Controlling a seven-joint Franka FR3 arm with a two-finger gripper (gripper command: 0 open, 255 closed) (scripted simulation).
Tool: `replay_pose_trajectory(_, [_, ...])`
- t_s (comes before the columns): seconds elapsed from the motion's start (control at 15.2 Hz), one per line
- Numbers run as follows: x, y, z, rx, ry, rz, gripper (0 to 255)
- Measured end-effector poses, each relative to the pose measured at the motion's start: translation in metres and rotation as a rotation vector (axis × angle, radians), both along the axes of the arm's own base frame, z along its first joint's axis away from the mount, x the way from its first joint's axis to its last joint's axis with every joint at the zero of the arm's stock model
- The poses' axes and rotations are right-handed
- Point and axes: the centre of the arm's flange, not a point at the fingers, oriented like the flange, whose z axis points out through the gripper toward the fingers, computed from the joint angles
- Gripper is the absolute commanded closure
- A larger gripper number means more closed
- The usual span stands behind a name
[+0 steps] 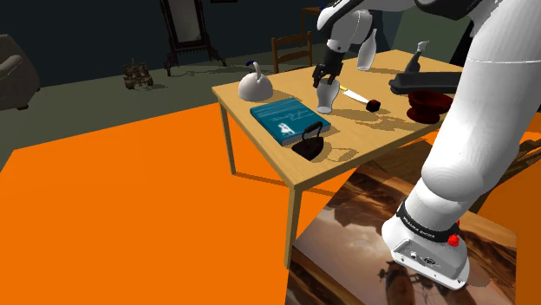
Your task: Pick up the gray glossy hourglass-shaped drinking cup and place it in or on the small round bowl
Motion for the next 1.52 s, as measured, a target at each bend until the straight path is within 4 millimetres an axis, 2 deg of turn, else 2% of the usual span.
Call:
replay_pose_trajectory(0.26, [0.005, -0.001, -0.019, 0.000, 0.000, 0.000, 0])
replay_pose_trajectory(0.66, [0.006, 0.000, -0.024, 0.000, 0.000, 0.000, 0])
replay_pose_trajectory(0.73, [0.006, 0.000, -0.024, 0.000, 0.000, 0.000, 255])
replay_pose_trajectory(1.39, [0.006, 0.000, -0.024, 0.000, -0.002, 0.000, 255])
replay_pose_trajectory(1.52, [0.005, 0.000, -0.018, 0.000, 0.000, 0.000, 255])
